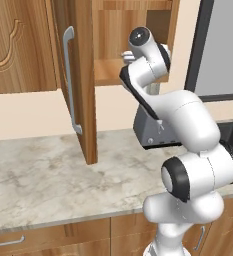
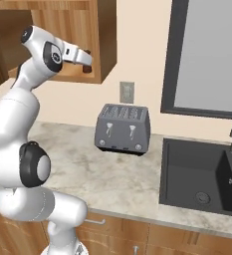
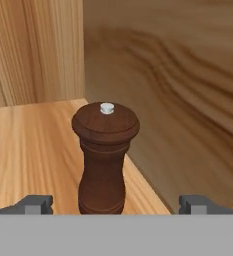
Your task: Take 2 condiments from the cabinet and move them on the counter near the stove.Make sure the condiments are lined up with each other, next to each other.
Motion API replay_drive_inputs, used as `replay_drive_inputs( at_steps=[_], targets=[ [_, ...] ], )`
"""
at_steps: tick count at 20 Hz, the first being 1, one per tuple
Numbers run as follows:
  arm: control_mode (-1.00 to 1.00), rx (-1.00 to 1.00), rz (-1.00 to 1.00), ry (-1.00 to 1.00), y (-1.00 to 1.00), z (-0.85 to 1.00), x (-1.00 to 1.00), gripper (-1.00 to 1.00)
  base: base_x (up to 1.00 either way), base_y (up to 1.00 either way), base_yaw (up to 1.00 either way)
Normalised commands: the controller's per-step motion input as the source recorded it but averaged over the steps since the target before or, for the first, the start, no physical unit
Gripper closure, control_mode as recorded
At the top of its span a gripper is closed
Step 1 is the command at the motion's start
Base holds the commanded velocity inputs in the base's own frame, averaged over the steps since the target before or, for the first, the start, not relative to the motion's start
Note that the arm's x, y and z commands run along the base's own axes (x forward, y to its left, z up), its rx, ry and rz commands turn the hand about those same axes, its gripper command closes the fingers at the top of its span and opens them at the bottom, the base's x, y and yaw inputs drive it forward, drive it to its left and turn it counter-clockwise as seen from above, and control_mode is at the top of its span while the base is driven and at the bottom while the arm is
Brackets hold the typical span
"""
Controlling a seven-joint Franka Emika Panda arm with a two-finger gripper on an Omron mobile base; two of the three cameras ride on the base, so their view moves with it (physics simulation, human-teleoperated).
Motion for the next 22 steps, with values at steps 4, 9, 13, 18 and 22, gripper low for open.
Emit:
replay_drive_inputs(
  at_steps=[4, 9, 13, 18, 22],
  targets=[
    [-1.00, 0.00, -0.03, 0.00, -0.12, -0.07, 0.07, -1.00, 0.00, 0.00, 0.00],
    [-1.00, 0.00, -0.02, 0.00, 0.00, -0.05, 0.14, -1.00, 0.00, 0.00, 0.00],
    [-1.00, 0.00, 0.00, 0.00, 0.00, -0.04, 0.17, -1.00, 0.00, 0.00, 0.00],
    [-1.00, 0.00, -0.01, 0.01, 0.00, 0.00, 0.07, -1.00, 0.00, 0.00, 0.00],
    [-1.00, 0.00, 0.00, 0.01, 0.00, 0.00, 0.01, -1.00, 0.00, 0.00, 0.00]
  ],
)
